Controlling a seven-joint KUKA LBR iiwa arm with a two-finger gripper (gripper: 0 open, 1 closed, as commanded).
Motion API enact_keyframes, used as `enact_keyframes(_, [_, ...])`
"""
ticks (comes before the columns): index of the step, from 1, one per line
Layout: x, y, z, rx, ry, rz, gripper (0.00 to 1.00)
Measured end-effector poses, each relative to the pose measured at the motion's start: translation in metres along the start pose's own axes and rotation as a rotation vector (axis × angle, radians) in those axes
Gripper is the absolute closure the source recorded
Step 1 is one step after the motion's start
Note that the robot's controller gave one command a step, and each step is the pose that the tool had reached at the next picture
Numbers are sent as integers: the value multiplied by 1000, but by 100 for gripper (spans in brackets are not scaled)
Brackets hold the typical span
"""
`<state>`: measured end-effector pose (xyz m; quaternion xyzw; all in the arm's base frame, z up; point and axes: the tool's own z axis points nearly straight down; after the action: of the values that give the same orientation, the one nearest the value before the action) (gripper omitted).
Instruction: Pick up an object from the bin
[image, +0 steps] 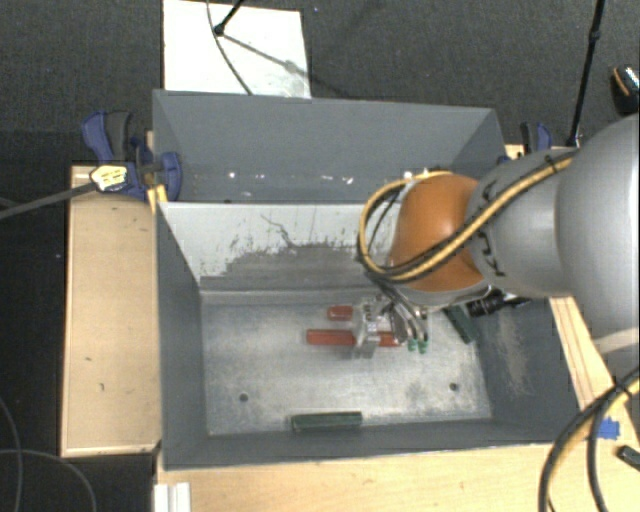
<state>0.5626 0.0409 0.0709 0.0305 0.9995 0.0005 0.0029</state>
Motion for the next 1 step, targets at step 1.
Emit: enact_keyframes(1, [-3,0,-63,0,-3,-3,100])
